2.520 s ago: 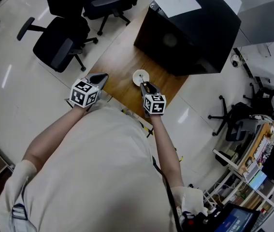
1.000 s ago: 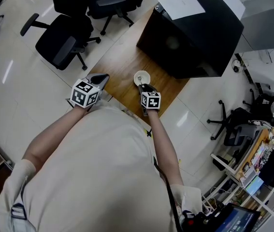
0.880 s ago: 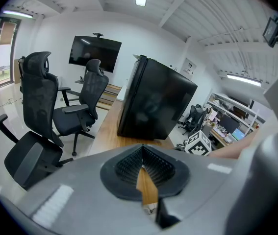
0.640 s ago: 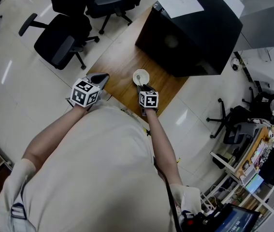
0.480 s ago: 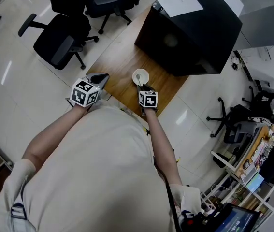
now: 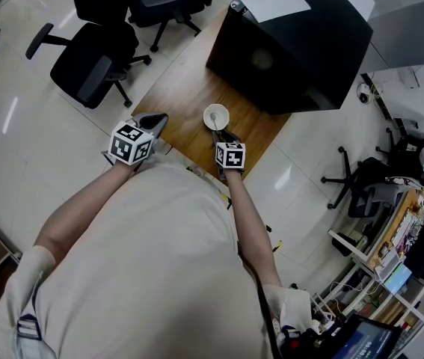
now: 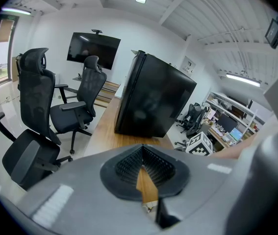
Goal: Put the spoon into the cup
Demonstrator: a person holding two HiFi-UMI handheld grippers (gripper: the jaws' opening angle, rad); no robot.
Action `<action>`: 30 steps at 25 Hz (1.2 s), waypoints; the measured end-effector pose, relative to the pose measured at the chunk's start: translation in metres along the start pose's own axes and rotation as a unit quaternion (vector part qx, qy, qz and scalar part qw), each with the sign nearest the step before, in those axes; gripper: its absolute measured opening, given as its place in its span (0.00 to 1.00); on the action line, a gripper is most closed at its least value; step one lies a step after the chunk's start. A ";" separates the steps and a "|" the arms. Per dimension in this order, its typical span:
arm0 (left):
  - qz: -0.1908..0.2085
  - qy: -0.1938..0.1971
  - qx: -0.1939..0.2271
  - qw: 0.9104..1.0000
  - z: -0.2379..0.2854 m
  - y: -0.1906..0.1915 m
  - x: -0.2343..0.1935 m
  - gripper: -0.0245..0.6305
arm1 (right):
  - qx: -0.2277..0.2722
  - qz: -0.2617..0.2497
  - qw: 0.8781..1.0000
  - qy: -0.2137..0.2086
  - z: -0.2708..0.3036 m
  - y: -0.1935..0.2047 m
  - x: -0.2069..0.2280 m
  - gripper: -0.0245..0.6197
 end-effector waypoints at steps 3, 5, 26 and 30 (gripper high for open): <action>-0.001 0.002 -0.001 1.000 0.002 -0.001 0.001 0.04 | 0.001 0.002 1.000 0.000 -0.001 0.001 0.002 0.24; -0.003 0.003 -0.001 1.000 0.003 -0.001 0.001 0.04 | 0.001 0.002 1.000 -0.002 0.000 0.001 0.002 0.24; -0.009 -0.003 0.002 1.000 0.000 0.000 -0.001 0.04 | -0.014 -0.017 1.000 0.003 -0.004 0.004 -0.004 0.24; -0.009 -0.002 0.000 1.000 0.001 -0.001 -0.002 0.04 | -0.013 -0.015 1.000 0.002 -0.004 0.003 -0.004 0.24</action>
Point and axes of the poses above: the fingertips, and each gripper's own axes: z forward along the fingers, x to its right, y out of its underside, the point moved 8 cm from there along -z, backward along the fingers, and after that the axes turned 6 degrees about z, right-handed, at the moved point
